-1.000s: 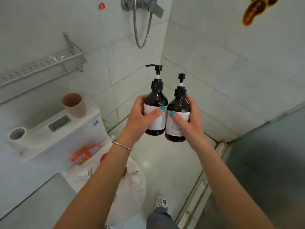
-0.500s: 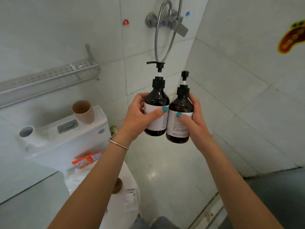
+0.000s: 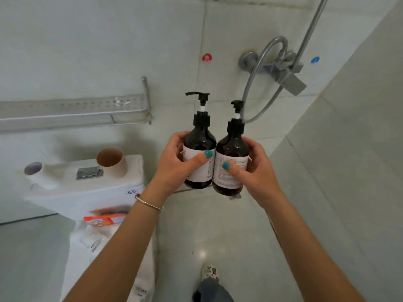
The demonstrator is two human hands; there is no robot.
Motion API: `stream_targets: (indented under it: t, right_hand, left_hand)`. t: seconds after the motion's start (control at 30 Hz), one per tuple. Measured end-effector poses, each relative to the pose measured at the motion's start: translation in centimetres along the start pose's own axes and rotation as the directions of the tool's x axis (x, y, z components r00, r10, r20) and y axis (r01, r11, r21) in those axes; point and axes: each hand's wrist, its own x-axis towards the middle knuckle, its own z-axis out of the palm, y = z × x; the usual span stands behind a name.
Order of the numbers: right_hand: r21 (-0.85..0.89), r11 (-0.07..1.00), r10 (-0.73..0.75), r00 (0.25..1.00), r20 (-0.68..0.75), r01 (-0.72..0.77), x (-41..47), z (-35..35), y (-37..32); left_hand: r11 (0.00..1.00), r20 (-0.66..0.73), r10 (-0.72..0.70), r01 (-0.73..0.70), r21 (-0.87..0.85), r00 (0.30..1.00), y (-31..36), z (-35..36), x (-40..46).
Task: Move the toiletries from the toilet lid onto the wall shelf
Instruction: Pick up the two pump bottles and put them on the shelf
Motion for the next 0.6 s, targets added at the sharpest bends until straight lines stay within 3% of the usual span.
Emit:
stream_targets:
  t: [0.3,0.6]
  right_hand:
    - [0.062,0.996,-0.074,0.956,0.283,0.059,10.4,1.4,-2.7]
    - [0.043,0.985,-0.172,0.928,0.329,0.168,17.3,10.0,-5.6]
  left_hand:
    - [0.996,-0.288,0.085,-0.076,0.041,0.954,3.2,-2.5,3.3]
    - [0.966,-0.374,0.234,-0.169,0.197,0.898,5.7,-11.2,7.5]
